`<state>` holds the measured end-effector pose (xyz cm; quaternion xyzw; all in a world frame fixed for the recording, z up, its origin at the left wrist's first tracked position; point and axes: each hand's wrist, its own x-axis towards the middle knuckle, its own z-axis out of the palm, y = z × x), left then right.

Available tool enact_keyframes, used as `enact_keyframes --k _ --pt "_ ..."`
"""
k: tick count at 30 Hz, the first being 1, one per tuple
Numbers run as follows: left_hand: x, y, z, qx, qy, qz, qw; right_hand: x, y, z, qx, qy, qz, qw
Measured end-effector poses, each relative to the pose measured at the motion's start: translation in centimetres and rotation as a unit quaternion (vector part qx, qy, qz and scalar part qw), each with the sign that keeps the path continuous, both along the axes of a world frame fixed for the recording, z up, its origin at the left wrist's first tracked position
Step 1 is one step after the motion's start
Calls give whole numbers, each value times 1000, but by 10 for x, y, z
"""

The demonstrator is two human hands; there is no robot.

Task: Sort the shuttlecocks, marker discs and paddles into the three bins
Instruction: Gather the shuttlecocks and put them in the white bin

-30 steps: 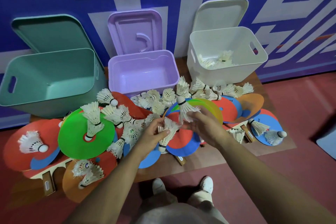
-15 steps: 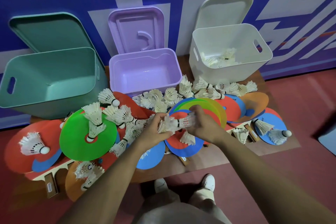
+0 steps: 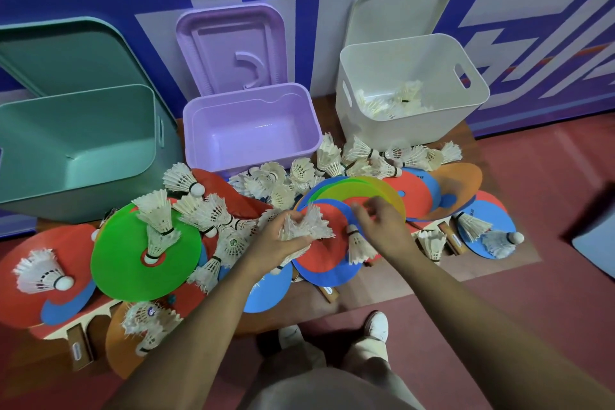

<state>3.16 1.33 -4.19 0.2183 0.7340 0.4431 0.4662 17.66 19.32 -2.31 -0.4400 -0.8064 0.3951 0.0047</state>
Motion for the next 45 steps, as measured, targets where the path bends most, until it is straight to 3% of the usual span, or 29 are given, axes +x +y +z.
enact_keyframes --k 3,7,14,21,29,33,36,41,45 --pt "1 0 0 1 -11 3 1000 16 -13 -35 56 -178 95 978" --pt "2 3 -1 -6 -10 18 1000 19 -30 -65 53 -231 114 965" --pt "0 9 -4 -7 33 10 999 21 -21 -71 -68 -125 42 989" --pt "-3 18 7 3 53 27 998 29 -22 -81 -85 -140 92 982" --pt "1 35 12 -18 58 66 996 17 15 -54 -195 1 -10 981" --pt "0 64 19 -6 77 105 992 -3 78 -1 -288 170 -67 940" --pt "-1 100 32 4 111 122 986 -15 132 38 -347 260 -50 900" --pt "-7 176 61 18 178 83 980 -27 221 82 -174 242 102 949" --pt "-14 240 84 36 233 12 972 -34 274 87 -120 230 153 954"
